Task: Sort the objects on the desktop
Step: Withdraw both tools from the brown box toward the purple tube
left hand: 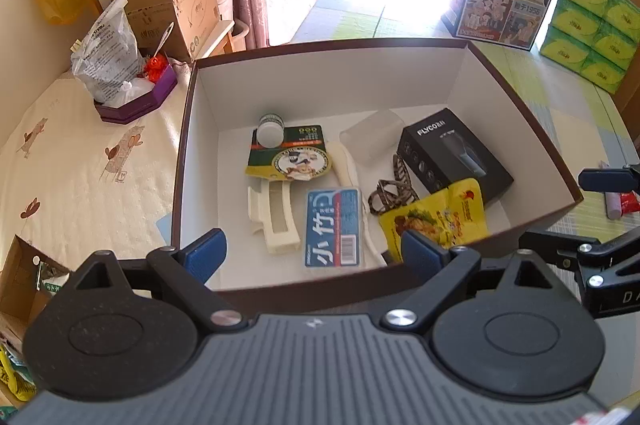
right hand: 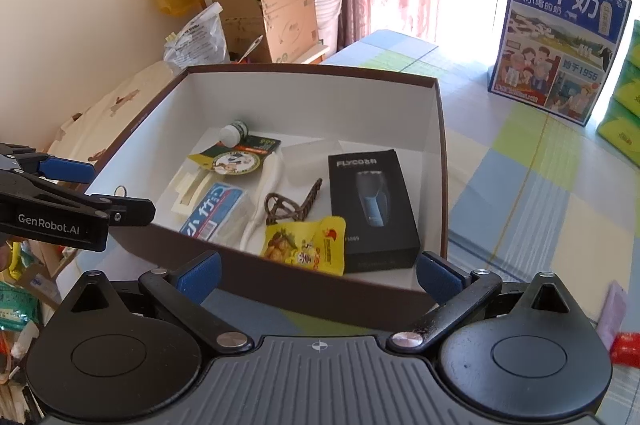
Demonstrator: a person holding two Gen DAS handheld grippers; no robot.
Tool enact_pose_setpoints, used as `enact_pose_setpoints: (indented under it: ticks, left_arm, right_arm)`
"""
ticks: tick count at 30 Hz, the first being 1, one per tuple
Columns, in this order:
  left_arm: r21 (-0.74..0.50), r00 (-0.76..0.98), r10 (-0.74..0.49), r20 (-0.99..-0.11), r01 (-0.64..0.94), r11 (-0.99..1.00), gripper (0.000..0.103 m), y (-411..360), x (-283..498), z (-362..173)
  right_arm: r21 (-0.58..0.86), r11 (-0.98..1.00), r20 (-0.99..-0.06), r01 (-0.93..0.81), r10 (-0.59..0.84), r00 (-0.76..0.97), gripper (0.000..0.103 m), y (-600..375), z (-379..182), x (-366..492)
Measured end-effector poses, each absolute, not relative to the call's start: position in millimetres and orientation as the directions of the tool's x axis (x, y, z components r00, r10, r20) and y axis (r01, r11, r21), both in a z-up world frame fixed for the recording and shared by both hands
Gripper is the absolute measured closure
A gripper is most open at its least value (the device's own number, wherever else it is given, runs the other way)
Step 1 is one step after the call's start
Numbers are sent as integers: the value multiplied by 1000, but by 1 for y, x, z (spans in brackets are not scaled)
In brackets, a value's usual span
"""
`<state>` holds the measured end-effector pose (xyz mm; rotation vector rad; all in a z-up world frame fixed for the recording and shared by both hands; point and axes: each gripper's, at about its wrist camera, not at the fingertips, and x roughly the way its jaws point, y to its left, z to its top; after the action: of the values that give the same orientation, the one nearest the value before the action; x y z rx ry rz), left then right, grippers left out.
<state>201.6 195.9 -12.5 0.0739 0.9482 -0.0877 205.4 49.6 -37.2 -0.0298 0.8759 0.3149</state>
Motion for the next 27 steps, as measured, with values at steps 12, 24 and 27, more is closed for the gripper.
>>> enact_pose_setpoints:
  ticks: [12,24,27]
  left_arm:
    - [30,580,-33,-814,98,995,11,180,174,-12]
    - [34,562,-19,-827,84,996,11,151,145,-14]
    - [34,551,-18,-834,83,996,11,142,139,-17]
  right_arm:
    - [109,946,-760,-306,278,588,2,33,-35,177]
    - [119,937,-784,-329,292,548,2,2,-43,150]
    - [120,937,-793,-328,289,536,2,-8,-47,143]
